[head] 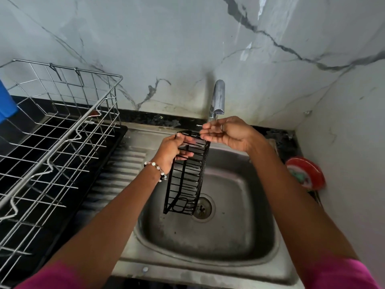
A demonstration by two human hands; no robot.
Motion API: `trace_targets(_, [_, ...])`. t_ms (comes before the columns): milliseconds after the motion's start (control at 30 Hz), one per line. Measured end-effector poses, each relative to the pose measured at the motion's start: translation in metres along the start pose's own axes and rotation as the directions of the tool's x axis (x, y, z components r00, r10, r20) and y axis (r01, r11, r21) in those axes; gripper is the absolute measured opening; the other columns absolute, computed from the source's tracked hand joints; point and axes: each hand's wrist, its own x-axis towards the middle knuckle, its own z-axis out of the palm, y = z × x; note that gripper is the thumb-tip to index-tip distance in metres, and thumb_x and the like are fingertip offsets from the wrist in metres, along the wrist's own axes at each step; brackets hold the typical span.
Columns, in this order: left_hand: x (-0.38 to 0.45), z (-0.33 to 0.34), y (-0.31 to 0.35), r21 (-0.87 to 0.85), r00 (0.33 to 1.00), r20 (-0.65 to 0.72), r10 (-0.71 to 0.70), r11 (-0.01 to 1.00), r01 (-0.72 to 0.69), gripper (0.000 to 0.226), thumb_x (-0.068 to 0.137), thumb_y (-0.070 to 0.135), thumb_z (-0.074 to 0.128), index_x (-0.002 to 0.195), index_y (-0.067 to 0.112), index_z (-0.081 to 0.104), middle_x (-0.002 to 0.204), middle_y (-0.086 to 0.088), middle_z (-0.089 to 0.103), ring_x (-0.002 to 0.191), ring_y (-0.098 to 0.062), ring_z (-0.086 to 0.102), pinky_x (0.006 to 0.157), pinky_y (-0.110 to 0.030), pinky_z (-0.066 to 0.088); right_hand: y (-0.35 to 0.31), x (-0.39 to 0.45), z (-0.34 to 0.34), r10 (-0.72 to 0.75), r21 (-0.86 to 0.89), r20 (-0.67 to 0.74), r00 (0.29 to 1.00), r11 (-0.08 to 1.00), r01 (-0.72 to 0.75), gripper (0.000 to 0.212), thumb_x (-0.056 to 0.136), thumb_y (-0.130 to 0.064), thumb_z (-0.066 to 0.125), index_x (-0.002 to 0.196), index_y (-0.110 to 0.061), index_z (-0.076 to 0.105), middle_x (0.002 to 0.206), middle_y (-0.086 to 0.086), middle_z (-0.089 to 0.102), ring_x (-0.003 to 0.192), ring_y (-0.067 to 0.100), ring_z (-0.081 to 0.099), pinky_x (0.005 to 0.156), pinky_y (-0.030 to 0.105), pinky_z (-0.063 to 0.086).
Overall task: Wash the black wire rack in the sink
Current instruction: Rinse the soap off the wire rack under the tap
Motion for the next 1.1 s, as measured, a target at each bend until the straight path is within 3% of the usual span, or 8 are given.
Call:
trace_targets(133, [0.007, 0.014, 0.006, -0.068, 0.993, -0.031, -0.110, 0.992, 0.108, 0.040, 0.108, 0.033, 0.031, 0.094, 0.017, 0.065, 0.086, 0.002, 0.075, 0.059, -0.012, 0.071, 0.065, -0.027, 0.047, -0.010, 0.002, -0.003, 0.011, -0.135, -0.084, 0.996, 0.991, -0.022, 0.029, 0.092, 0.015, 0.035, 0.112, 0.019, 0.056, 0.097, 0.032, 0.065, 0.089, 0.036, 0.069, 0.075, 0.036, 0.060])
trace_targets(333, [0.010, 0.028, 0.019, -0.143, 0.975, 0.072, -0.209, 0.966, 0.217, 0.041, 0.108, 0.037, 0.026, 0.099, 0.018, 0.061, 0.098, -0.008, 0.073, 0.075, -0.021, 0.072, 0.061, -0.026, 0.042, -0.016, 0.002, -0.006, 0.017, -0.251, -0.070, 0.997, 0.967, -0.034, 0.031, 0.089, 0.020, 0.032, 0.104, 0.016, 0.059, 0.108, 0.035, 0.063, 0.093, 0.036, 0.068, 0.076, 0.038, 0.059])
trace_targets(467, [0.011, 0.031, 0.020, -0.128, 0.960, 0.150, -0.238, 0.958, 0.258, 0.044, 0.107, 0.043, 0.025, 0.109, 0.016, 0.059, 0.102, -0.013, 0.074, 0.077, -0.021, 0.073, 0.060, -0.025, 0.043, -0.021, -0.005, -0.004, 0.024, -0.140, 0.039, 0.999, 0.990, -0.019, 0.034, 0.090, 0.022, 0.029, 0.109, 0.017, 0.057, 0.106, 0.034, 0.063, 0.100, 0.040, 0.066, 0.080, 0.038, 0.059])
trace_targets(667, [0.008, 0.036, 0.018, -0.044, 0.923, 0.227, -0.310, 0.944, 0.328, 0.045, 0.103, 0.050, 0.031, 0.095, 0.019, 0.062, 0.101, -0.014, 0.076, 0.084, -0.022, 0.074, 0.069, -0.027, 0.044, -0.021, -0.009, -0.003, 0.011, -0.133, 0.024, 1.000, 0.991, -0.008, 0.035, 0.089, 0.022, 0.028, 0.106, 0.017, 0.059, 0.104, 0.033, 0.065, 0.089, 0.037, 0.070, 0.076, 0.037, 0.060])
trace_targets(800, [0.006, 0.035, 0.014, -0.042, 0.926, 0.185, -0.330, 0.939, 0.343, 0.055, 0.099, 0.060, 0.032, 0.093, 0.015, 0.063, 0.097, -0.015, 0.076, 0.078, -0.024, 0.074, 0.064, -0.027, 0.043, -0.020, -0.012, -0.003, 0.001, -0.223, -0.117, 0.993, 0.975, -0.027, 0.025, 0.093, 0.013, 0.036, 0.098, 0.015, 0.061, 0.106, 0.032, 0.063, 0.092, 0.037, 0.068, 0.078, 0.039, 0.059])
trace_targets(867, [0.007, 0.034, 0.013, -0.034, 0.928, 0.168, -0.332, 0.939, 0.342, 0.058, 0.098, 0.063, 0.032, 0.098, 0.014, 0.064, 0.096, -0.016, 0.076, 0.075, -0.025, 0.074, 0.065, -0.027, 0.043, -0.021, -0.014, -0.003, 0.014, -0.190, -0.053, 0.998, 0.981, -0.024, 0.028, 0.092, 0.014, 0.034, 0.102, 0.015, 0.060, 0.105, 0.032, 0.064, 0.096, 0.038, 0.067, 0.080, 0.039, 0.058])
trace_targets(933, [0.007, 0.033, 0.014, -0.012, 0.929, 0.148, -0.338, 0.939, 0.344, 0.058, 0.098, 0.061, 0.033, 0.102, 0.013, 0.064, 0.095, -0.016, 0.076, 0.072, -0.025, 0.074, 0.069, -0.029, 0.043, -0.021, -0.015, -0.001, 0.022, -0.145, 0.003, 1.000, 0.989, -0.021, 0.032, 0.091, 0.017, 0.031, 0.105, 0.015, 0.060, 0.103, 0.032, 0.065, 0.097, 0.039, 0.067, 0.083, 0.040, 0.058])
trace_targets(1100, [0.005, 0.030, 0.015, -0.015, 0.942, 0.090, -0.322, 0.946, 0.325, 0.049, 0.099, 0.048, 0.036, 0.099, 0.011, 0.068, 0.083, -0.011, 0.077, 0.060, -0.023, 0.072, 0.067, -0.028, 0.042, -0.022, -0.009, 0.003, 0.004, -0.276, -0.146, 0.989, 0.960, -0.045, 0.020, 0.093, 0.009, 0.042, 0.098, 0.015, 0.061, 0.108, 0.033, 0.063, 0.094, 0.037, 0.068, 0.078, 0.037, 0.059])
